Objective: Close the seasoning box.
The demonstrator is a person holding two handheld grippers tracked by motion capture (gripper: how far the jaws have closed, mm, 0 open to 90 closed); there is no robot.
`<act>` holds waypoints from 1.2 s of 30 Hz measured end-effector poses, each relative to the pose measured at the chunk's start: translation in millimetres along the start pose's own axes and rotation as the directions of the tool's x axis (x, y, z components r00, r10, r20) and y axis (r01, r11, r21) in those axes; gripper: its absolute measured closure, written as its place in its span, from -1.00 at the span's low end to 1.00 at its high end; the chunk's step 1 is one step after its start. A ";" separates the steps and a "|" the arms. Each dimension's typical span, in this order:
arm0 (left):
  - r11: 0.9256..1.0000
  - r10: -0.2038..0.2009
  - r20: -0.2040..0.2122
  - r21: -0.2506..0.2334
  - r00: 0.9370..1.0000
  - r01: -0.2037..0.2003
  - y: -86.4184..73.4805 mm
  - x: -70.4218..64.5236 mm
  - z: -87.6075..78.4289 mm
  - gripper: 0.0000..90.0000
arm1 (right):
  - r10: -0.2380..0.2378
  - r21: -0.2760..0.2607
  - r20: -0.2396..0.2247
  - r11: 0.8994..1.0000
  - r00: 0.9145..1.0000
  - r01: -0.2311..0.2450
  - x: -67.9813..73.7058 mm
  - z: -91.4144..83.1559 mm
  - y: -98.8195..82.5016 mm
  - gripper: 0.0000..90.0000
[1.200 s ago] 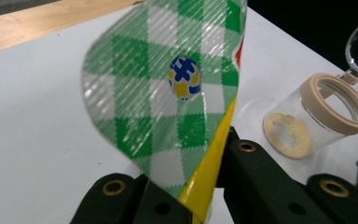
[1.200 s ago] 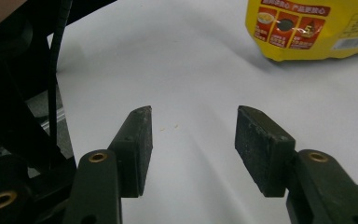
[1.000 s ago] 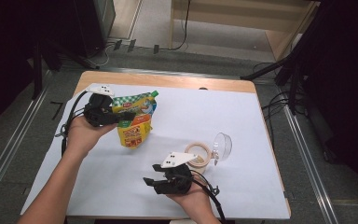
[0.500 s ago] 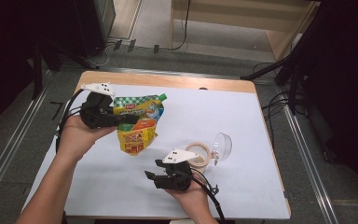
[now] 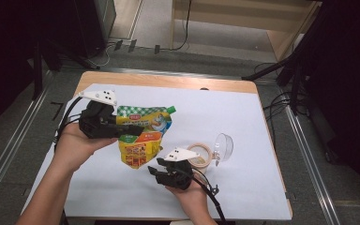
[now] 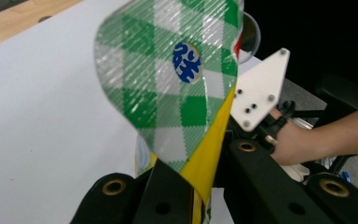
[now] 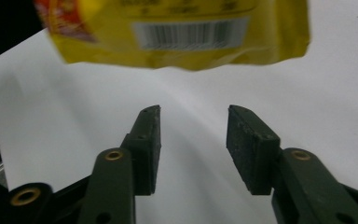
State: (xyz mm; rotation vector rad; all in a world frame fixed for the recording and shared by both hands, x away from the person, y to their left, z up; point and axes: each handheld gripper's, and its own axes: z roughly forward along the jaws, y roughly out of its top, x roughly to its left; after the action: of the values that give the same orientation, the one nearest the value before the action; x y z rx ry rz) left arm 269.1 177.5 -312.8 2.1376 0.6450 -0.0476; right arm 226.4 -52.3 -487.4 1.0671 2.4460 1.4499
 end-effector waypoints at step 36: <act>1.000 -0.010 0.019 -0.015 1.000 0.010 0.7 -17.8 38.2 0.87 | -0.183 -0.038 -0.021 0.983 0.983 0.182 30.3 -1.1 -9.8 0.56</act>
State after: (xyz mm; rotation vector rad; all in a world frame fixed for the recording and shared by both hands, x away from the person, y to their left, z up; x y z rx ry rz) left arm 261.5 140.3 -331.1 2.1175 0.6429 -0.0683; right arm 198.2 -37.5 -487.1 0.7990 2.4498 1.4507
